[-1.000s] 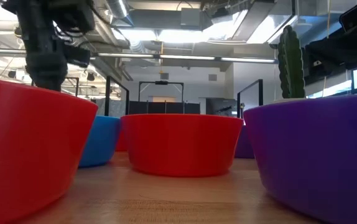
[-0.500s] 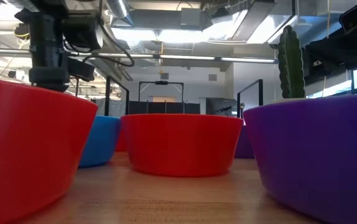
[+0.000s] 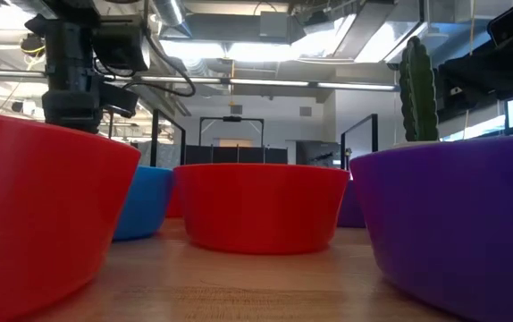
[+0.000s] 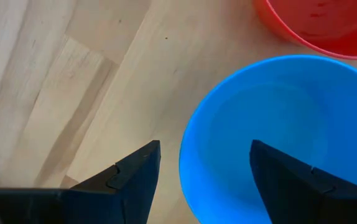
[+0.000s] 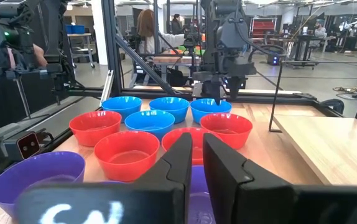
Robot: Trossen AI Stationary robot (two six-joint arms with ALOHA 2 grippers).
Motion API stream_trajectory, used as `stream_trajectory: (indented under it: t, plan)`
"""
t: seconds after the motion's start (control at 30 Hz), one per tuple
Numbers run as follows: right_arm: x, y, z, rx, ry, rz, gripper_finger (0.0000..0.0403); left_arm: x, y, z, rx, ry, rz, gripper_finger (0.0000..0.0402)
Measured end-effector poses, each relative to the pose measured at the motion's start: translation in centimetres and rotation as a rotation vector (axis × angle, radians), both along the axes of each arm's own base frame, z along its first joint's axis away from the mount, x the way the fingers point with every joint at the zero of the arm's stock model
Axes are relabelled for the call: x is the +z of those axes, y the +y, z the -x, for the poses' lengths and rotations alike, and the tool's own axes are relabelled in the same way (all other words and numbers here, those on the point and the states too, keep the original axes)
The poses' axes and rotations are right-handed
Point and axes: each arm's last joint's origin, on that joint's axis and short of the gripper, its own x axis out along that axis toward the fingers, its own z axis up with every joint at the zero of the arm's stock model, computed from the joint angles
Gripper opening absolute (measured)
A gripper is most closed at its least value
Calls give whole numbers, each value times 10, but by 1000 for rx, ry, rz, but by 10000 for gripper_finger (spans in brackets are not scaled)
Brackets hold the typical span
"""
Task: Pick & Place Mini bowls
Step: Put the blue bowl on the shelf
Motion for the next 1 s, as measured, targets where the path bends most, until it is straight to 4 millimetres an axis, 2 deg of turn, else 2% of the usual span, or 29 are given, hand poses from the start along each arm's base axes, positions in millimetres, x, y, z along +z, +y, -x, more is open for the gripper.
stream_trajectory:
  t: [0.67, 0.8, 1.0]
  plan:
    - [0, 0, 0, 0, -1, 3, 42, -25, 3, -14, -53, 126, -4, 234]
    - [0, 0, 0, 0, -1, 3, 42, -25, 4, -14, -55, 134, -40, 185]
    - [0, 0, 0, 0, -1, 3, 42, -25, 6, -13, -42, 146, -99, 39]
